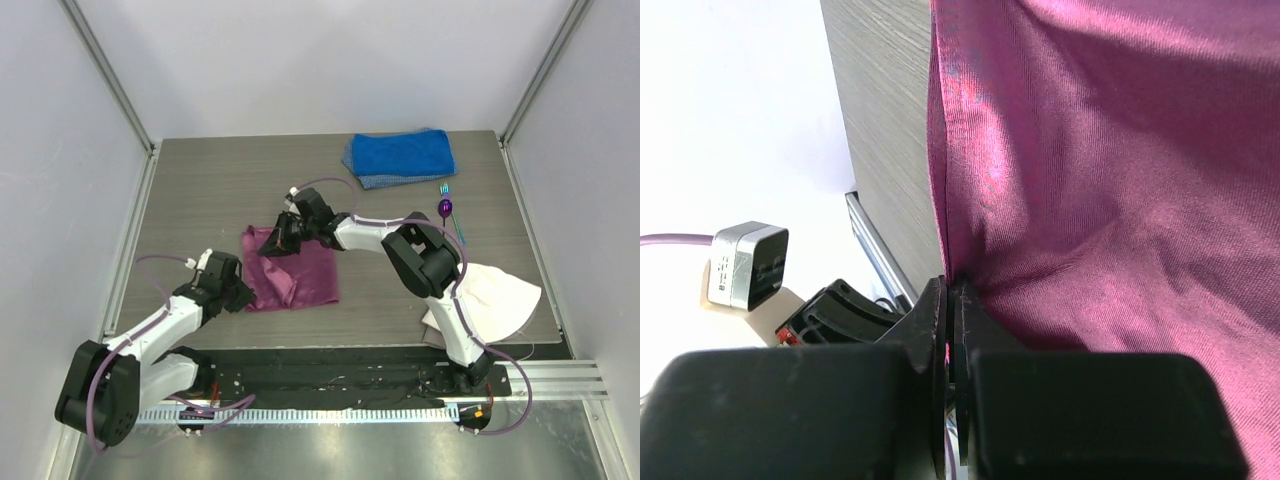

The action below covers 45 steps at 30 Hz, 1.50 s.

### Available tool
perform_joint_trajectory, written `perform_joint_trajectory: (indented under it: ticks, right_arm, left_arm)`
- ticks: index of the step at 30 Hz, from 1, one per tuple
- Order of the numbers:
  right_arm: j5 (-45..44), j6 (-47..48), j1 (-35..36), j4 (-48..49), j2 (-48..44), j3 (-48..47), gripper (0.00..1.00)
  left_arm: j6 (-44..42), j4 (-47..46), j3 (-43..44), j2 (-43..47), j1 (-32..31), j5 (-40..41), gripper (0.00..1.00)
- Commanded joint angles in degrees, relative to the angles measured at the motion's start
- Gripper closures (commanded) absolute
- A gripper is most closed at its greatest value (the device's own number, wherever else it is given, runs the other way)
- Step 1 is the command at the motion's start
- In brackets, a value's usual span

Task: Fold the napkin into a case and place the utensils inside
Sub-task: Fold the rectangle-folded napkin at the center of the board.

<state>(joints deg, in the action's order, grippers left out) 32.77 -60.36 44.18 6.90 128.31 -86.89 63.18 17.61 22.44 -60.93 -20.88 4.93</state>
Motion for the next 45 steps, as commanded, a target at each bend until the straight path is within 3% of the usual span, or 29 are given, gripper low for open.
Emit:
perform_joint_trajectory:
  ticks: [1,45]
  right_arm:
    - [-0.3,-0.6,0.8,2.2,0.1,-2.8,0.99]
    - [-0.4,-0.9,3.8,0.7,6.1,-7.3,0.99]
  left_arm:
    - [1.1,-0.7,-1.8,0.9,0.1,-0.4,0.91]
    - [1.5,-0.9,-3.2,3.0,0.1,-0.5,0.92]
